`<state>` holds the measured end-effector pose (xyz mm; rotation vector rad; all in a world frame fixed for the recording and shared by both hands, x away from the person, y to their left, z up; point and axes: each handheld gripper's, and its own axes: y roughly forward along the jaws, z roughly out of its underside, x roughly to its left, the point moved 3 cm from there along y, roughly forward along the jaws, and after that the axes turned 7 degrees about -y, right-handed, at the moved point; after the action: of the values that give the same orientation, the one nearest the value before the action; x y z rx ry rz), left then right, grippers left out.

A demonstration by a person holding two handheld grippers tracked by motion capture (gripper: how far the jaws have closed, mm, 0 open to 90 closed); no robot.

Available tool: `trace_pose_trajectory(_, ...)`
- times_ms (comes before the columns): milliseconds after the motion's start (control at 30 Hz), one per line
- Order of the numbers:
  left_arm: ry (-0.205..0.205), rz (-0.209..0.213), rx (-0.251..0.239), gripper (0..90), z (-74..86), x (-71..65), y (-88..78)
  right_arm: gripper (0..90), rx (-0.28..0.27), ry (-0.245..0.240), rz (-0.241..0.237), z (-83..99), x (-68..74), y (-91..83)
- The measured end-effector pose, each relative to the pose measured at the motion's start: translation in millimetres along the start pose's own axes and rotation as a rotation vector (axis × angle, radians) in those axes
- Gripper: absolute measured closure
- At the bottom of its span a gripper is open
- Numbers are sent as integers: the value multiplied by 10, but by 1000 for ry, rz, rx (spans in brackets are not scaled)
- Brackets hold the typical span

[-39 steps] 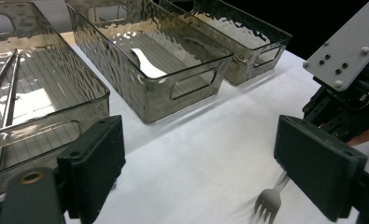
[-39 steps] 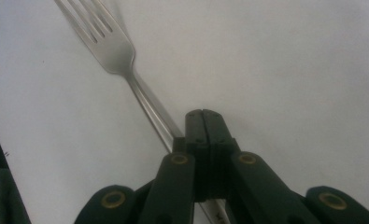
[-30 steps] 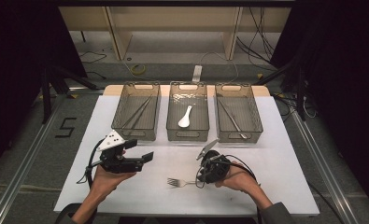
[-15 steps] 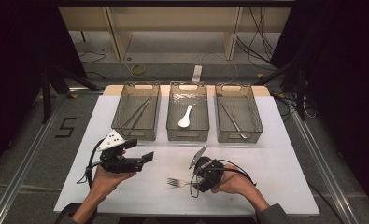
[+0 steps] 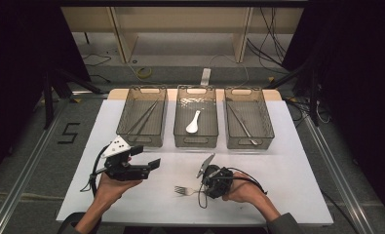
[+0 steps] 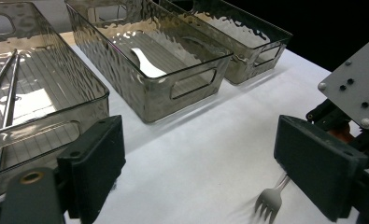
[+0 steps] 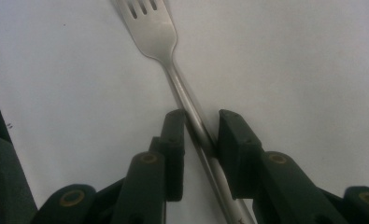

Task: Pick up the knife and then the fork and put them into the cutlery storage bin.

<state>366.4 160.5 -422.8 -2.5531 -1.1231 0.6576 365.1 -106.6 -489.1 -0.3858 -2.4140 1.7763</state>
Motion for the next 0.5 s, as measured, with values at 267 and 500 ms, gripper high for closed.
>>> trace_pose_trajectory(267,-2,1,-2,158,-1,-1,-2,754,16,-34,4,-26,14,4)
trace_pose_trajectory(500,-3,0,-2,158,-3,0,-2,782,31,-50,-15,-46,28,4)
